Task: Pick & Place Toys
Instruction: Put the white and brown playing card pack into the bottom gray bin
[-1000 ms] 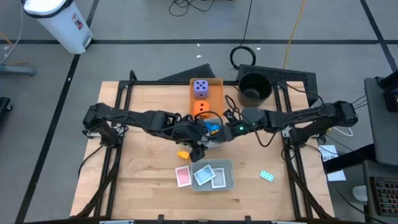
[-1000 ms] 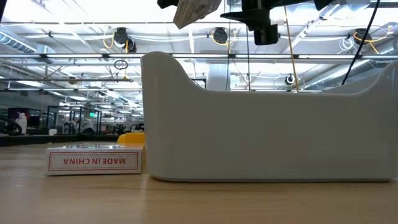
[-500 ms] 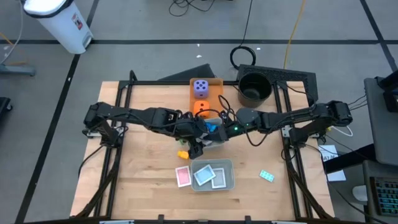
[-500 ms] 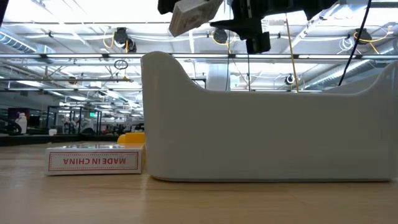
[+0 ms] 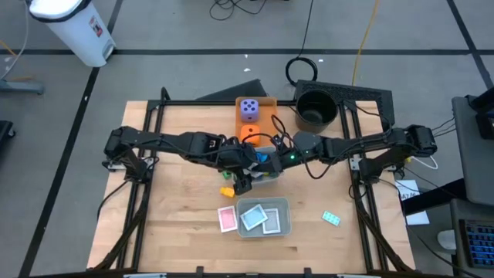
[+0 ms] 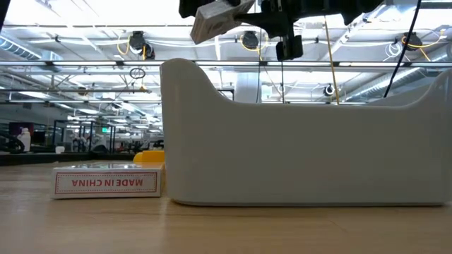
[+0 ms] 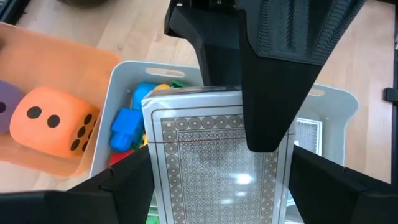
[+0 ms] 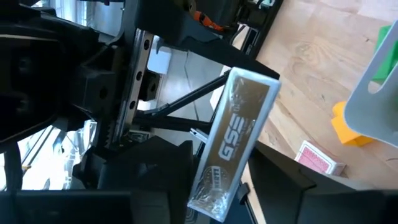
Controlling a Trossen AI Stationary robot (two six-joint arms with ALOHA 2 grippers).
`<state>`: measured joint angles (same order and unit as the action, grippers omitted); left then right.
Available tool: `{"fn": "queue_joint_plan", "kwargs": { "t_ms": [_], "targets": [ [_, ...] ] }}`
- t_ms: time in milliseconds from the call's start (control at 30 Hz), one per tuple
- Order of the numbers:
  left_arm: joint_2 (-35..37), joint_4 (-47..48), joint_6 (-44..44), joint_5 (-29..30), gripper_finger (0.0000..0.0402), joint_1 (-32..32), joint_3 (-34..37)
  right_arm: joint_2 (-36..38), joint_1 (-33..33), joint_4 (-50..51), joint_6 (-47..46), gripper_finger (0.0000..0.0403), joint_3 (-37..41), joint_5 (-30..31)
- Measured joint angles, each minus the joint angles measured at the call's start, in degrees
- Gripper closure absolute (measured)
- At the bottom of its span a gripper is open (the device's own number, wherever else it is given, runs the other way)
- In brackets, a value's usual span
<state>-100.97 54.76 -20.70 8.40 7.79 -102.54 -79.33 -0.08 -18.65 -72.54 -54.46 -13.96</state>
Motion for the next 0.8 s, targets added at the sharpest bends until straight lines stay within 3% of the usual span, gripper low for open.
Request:
{"fn": "queue_joint_plan", "kwargs": {
  "t_ms": [400,800],
  "targets": [
    [0.1,-0.4,-0.7,-0.6,0.0059,0.1,0.0,0.0,0.1,1.1,0.6,0.0335,0.1,-0.2],
    [5.9,-1.6,-3.8,-1.4,0.0056,-1.2,0.0,0.0,0.0,0.1,4.0,0.0333,0.1,-3.0]
  ]
}}
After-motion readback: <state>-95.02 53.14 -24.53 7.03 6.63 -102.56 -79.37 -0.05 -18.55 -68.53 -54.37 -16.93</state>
